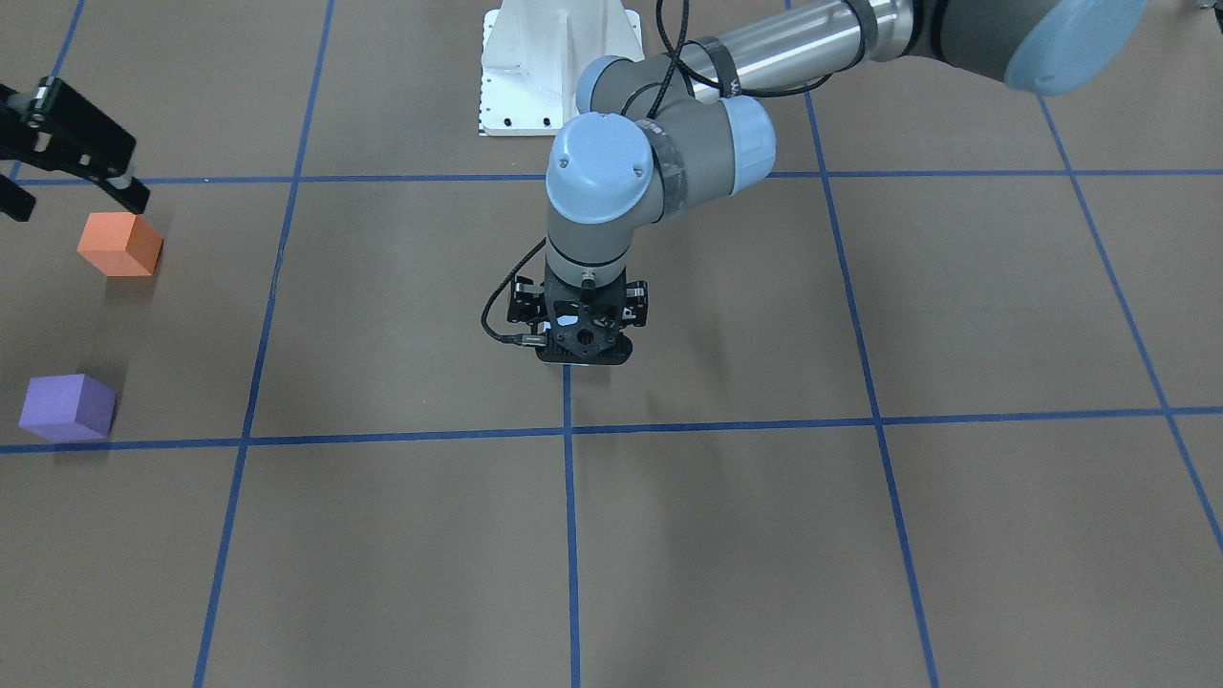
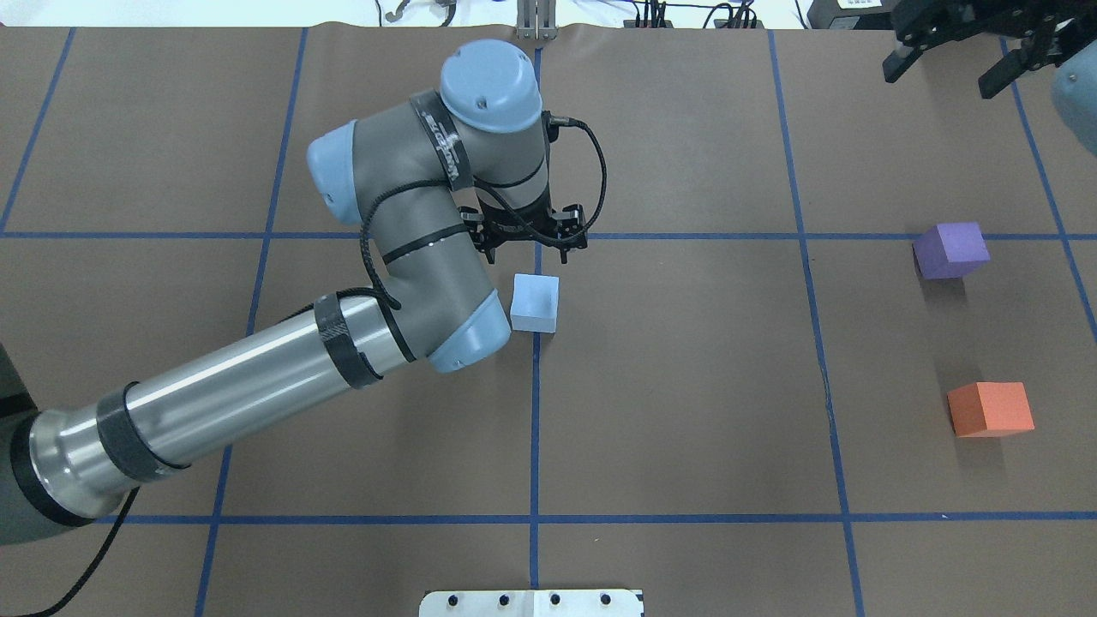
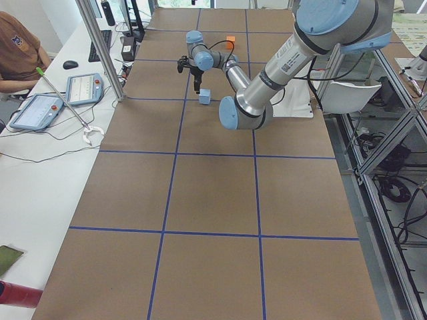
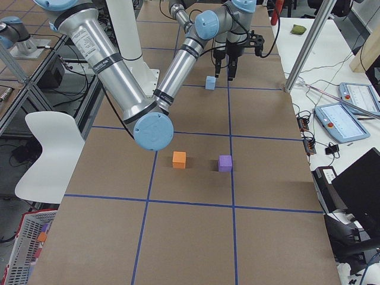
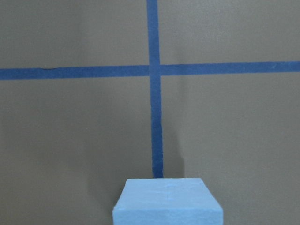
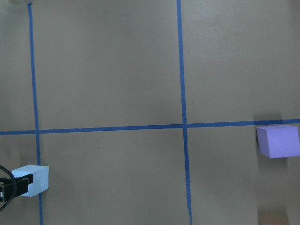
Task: Place blue block between orange and purple blocks
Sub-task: 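Withdraw the left gripper while the right gripper moves over the light blue cube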
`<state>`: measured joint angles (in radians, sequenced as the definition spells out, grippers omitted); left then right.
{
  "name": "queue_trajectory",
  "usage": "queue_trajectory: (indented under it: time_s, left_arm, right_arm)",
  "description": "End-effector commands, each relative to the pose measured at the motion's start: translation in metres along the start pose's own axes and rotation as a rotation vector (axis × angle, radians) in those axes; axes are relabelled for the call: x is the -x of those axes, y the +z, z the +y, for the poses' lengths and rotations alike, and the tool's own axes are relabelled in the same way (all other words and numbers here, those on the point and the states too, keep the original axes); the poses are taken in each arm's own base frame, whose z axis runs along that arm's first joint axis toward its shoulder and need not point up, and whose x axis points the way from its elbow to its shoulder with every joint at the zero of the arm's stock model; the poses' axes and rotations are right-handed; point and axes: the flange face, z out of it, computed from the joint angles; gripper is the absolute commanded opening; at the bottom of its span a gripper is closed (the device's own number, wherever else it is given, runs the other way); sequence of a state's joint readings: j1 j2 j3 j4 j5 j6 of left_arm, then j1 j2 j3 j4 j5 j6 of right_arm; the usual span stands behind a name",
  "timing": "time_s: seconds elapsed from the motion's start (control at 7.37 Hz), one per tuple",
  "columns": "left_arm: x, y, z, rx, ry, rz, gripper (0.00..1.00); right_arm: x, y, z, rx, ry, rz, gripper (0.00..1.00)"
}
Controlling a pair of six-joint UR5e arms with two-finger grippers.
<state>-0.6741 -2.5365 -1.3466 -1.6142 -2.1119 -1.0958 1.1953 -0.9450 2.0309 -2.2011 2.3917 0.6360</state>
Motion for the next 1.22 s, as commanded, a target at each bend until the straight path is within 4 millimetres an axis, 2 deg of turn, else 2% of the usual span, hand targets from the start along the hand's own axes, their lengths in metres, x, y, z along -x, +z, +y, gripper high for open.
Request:
queue_trajectory:
  time_s: [0.0, 0.14, 0.27, 0.54, 0.68, 0.81, 0.95, 1.09]
  left_arm:
    - [0.080, -0.059, -0.018, -0.003, -0.057, 0.047, 1.00]
    - [0.119, -0.069, -0.021, -0.018, -0.080, 0.026, 1.00]
    - [0.169, -0.072, -0.016, -0.034, -0.077, 0.005, 1.00]
    - [0.261, -0.086, -0.012, -0.065, -0.048, -0.039, 1.00]
    - [0.292, -0.089, -0.015, -0.072, -0.039, -0.062, 1.00]
    - [0.315, -0.091, -0.015, -0.076, -0.021, -0.079, 1.00]
    - [0.331, -0.097, -0.020, -0.089, -0.022, -0.091, 1.00]
    - [0.340, -0.098, -0.024, -0.089, 0.000, -0.100, 1.00]
  right_arm:
    - [0.090, 0.038, 0.032, 0.026, -0.007, 0.027, 1.00]
    - [0.131, 0.068, 0.048, 0.033, -0.017, 0.067, 1.00]
    - [0.172, 0.094, 0.050, 0.025, -0.004, 0.085, 1.00]
    - [0.232, 0.181, 0.049, -0.021, 0.031, 0.046, 1.00]
    - [0.254, 0.217, 0.053, -0.032, 0.018, 0.094, 1.00]
    - [0.264, 0.242, 0.048, -0.015, 0.024, 0.132, 1.00]
    - [0.269, 0.263, 0.040, -0.028, 0.011, 0.092, 1.00]
    - [0.274, 0.297, 0.039, -0.017, 0.024, 0.089, 1.00]
